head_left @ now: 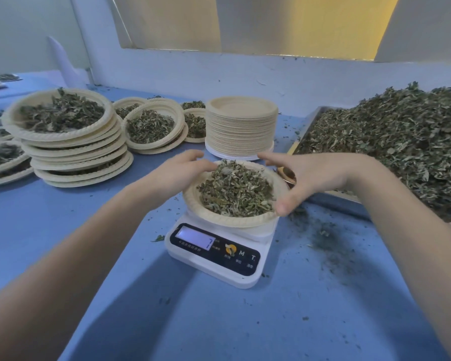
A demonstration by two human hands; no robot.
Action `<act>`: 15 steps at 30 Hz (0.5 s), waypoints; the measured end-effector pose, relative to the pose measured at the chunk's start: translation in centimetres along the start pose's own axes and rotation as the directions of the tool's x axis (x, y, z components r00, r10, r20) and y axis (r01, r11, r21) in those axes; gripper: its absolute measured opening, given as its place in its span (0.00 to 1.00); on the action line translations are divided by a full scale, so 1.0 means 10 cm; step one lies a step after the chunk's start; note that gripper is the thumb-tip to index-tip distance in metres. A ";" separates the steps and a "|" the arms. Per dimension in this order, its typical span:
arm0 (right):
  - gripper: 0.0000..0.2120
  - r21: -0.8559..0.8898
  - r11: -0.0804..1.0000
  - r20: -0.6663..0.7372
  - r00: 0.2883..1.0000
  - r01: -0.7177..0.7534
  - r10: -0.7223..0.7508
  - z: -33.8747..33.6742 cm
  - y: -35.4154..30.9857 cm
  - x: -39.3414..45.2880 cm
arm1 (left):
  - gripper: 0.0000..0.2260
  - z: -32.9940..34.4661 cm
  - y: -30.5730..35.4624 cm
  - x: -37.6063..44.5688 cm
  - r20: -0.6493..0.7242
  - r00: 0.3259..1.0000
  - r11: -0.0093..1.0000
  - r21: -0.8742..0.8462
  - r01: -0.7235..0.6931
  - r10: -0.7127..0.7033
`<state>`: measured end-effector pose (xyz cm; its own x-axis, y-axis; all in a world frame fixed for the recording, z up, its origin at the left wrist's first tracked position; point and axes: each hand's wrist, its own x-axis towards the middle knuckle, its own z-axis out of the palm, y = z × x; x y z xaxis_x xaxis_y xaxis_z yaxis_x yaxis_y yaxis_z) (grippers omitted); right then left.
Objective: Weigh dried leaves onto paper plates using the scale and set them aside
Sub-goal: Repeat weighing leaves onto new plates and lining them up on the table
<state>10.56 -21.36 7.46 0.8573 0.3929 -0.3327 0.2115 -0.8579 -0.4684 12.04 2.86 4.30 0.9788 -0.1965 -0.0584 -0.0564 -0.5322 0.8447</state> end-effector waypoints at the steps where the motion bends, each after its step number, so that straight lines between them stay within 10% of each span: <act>1: 0.68 0.010 1.000 0.044 0.999 0.018 -0.018 0.03 0.00 0.01 | 0.26 0.03 -0.02 -0.01 0.029 0.999 1.000 -0.013 0.022 -0.022; 15: 0.66 -0.062 0.972 -0.112 0.966 0.227 -0.233 -0.27 -0.57 0.27 | 0.05 -0.54 0.29 0.00 -0.289 0.954 0.990 -0.089 -0.112 0.082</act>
<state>12.90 -16.33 11.44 0.8315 0.5423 -0.1207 0.4292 -0.7650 -0.4802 12.97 5.81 9.61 0.9858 0.0068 0.1677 -0.1484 -0.4316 0.8898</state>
